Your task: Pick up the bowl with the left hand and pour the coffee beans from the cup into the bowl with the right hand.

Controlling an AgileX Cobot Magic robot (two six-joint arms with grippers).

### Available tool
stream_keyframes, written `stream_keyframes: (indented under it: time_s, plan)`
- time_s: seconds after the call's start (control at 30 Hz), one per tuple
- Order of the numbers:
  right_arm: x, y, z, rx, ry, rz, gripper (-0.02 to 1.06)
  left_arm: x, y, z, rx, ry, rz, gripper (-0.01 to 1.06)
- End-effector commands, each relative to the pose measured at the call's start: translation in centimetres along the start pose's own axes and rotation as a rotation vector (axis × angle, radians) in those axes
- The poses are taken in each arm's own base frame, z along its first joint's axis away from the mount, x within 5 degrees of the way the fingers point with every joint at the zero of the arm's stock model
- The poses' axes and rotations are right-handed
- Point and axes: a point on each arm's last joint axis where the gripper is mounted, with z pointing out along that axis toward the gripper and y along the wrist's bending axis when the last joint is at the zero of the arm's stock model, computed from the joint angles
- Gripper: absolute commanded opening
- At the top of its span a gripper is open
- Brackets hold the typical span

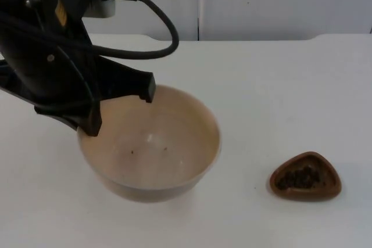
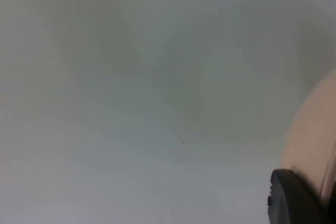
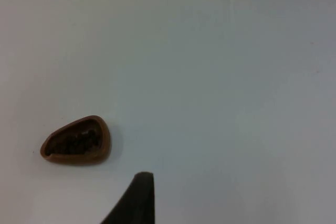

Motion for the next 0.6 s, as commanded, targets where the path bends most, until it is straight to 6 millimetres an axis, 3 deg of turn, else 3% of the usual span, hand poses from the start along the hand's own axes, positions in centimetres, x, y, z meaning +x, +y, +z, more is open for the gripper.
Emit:
stream_keyframes:
  time_s: [0.0, 0.37, 0.57]
  plan:
    - [0.0, 0.0, 0.1, 0.007, -0.005, -0.01, 1.05, 0.1, -0.2, -0.2, 0.014, -0.016, -0.006, 0.0]
    - [0.0, 0.0, 0.0, 0.002, -0.008, -0.011, 1.05, 0.1, -0.2, -0.2, 0.023, -0.007, -0.042, 0.0]
    - [0.0, 0.0, 0.0, 0.002, -0.01, -0.011, 1.05, 0.1, 0.5, -0.3, -0.061, -0.016, -0.095, 0.0]
